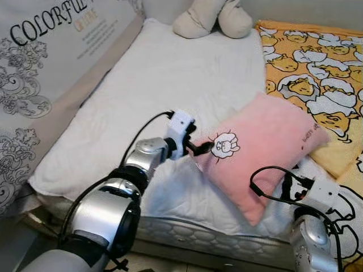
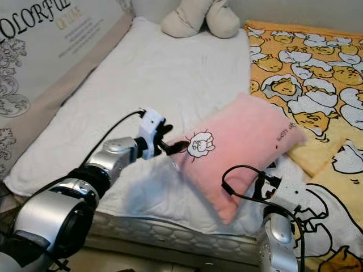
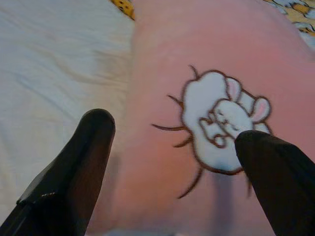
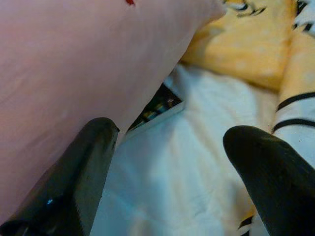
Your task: Clean up the room
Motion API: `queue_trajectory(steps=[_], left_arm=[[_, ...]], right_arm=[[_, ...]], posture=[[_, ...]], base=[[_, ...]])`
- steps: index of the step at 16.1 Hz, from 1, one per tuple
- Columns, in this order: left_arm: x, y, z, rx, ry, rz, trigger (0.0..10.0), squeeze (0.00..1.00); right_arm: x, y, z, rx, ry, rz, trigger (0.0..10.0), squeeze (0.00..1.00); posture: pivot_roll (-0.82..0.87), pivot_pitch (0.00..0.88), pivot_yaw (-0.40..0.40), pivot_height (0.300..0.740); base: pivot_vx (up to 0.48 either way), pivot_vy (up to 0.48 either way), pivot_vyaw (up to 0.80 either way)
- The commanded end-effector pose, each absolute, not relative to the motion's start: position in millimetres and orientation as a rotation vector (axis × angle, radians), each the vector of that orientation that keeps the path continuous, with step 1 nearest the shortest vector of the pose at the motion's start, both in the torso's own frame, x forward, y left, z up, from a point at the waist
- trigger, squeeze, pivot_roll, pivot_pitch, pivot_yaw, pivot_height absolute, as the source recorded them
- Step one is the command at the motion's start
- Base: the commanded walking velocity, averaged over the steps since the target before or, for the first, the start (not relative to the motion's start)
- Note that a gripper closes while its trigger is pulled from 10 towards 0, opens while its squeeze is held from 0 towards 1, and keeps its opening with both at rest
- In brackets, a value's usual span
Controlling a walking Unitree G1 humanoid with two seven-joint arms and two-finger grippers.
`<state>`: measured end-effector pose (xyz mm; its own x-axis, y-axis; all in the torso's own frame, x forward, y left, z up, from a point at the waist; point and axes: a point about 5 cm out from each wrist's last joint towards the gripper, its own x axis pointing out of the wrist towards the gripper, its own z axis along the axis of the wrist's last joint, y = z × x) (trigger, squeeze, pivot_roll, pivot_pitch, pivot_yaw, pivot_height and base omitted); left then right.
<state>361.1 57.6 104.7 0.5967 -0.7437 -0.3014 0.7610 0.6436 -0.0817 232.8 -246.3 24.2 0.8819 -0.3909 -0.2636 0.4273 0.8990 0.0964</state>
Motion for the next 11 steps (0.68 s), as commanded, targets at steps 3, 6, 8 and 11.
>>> queue_trajectory(steps=[3, 6, 8, 11], left_arm=[[366, 57, 107, 0.196, 0.326, -0.793, 10.0, 0.00], [378, 66, 124, 0.222, 0.251, -0.701, 10.0, 1.00], [385, 72, 139, 0.216, 0.215, -0.694, 10.0, 1.00], [385, 74, 136, 0.221, 0.238, -0.698, 10.0, 1.00]], right_arm=[[236, -245, 28, 0.258, 0.227, -0.392, 10.0, 0.00], [233, -242, 35, 0.222, 0.185, -0.362, 10.0, 0.00], [228, -243, 34, 0.205, 0.175, -0.350, 10.0, 0.00], [230, -242, 37, 0.211, 0.166, -0.336, 10.0, 0.38]], posture=[[-0.17, 0.000, 0.056, 0.730], [-0.18, 0.000, 0.066, 0.730], [-0.18, 0.000, 0.072, 0.730], [-0.19, 0.000, 0.076, 0.730]], base=[[0.000, 0.000, 0.00], [0.000, 0.000, 0.00], [0.000, 0.000, 0.00], [0.000, 0.000, 0.00]])
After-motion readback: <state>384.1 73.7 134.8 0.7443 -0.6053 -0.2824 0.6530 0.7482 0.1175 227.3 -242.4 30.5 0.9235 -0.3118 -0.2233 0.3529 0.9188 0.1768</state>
